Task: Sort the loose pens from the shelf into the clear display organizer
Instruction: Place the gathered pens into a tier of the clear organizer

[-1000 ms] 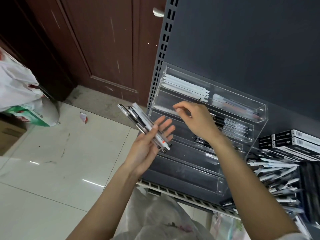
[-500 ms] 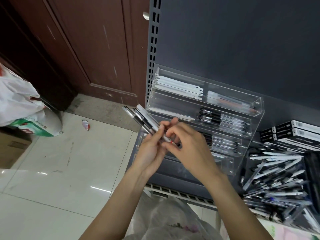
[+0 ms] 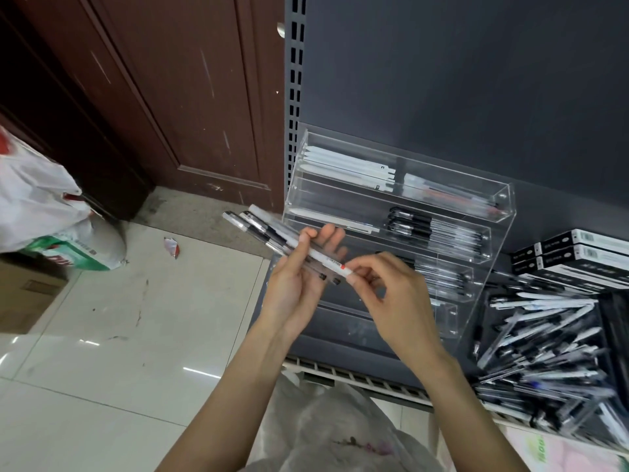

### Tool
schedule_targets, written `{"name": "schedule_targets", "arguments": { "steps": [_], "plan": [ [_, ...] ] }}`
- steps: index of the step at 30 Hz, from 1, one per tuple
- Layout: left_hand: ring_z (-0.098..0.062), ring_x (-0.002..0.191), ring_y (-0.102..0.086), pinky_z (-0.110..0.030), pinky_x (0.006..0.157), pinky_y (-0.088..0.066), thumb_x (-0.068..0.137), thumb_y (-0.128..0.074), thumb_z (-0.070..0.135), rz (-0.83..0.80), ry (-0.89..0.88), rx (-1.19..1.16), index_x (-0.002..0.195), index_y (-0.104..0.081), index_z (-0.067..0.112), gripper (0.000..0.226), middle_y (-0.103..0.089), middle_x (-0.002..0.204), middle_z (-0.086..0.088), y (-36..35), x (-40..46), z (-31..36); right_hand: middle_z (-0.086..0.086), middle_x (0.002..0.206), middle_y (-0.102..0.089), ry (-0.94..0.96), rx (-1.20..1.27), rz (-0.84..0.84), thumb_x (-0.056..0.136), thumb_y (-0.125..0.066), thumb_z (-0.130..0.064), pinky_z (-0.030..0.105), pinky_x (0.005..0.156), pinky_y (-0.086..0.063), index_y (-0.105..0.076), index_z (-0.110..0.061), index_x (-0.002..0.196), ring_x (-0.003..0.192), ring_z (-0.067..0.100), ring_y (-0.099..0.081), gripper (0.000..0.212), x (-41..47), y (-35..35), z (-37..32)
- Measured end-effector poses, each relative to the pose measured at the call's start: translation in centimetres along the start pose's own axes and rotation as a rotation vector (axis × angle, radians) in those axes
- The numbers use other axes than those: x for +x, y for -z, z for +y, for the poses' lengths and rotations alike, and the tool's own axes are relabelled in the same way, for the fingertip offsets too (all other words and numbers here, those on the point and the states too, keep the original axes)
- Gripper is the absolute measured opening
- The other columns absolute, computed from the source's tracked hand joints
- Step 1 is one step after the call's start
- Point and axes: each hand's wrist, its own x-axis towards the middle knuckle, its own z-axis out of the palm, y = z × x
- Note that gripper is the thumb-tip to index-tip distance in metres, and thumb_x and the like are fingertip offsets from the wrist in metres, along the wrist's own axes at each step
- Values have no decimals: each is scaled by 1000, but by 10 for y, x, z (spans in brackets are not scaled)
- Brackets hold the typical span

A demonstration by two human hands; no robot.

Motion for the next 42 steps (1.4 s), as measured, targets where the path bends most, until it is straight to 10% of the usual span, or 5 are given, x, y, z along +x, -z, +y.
{"name": "schedule_targets", "arguments": {
  "steps": [10,27,31,34,42],
  "plan": [
    [-16,101,-68,-31,85,-56,102,-30,18,127,-166,110,108,-56,13,27,-72,101,-1,19,0,21,-2,90,-65,5,-338,169,89,-63,-19,27,57,-51,-69,-14,95,62,11,-57,9,38,62,43],
    [-20,108,-65,-38,94,-52,99,-35,21,88,45,174,127,-53,14,35,-68,112,-6,20,-4,-2,-3,104,-68,36,-660,-277,97,-52,-23,26,73,-41,-71,-23,105,96,18,-63,20,105,22,40],
    [-22,113,-62,-38,92,-53,97,-38,20,66,62,150,129,-53,13,36,-65,123,-7,10,-4,-5,-3,110,-68,55,-557,-175,97,-51,-20,32,78,-52,-68,-21,112,92,14,-65,23,92,26,31],
    [-22,119,-58,-40,92,-53,99,-37,17,38,69,158,131,-52,9,36,-60,130,-5,2,-4,-9,-16,89,-64,67,-257,-45,91,-61,-20,7,61,-41,-71,-21,102,63,-10,-54,15,70,32,13],
    [-19,102,-65,-28,79,-56,91,-44,21,-57,142,175,127,-54,9,39,-66,114,-10,-16,-7,-30,-17,86,-69,-52,-61,-157,80,-72,-28,6,56,-34,-66,-26,95,55,-13,-52,16,23,23,1]
  ]
}}
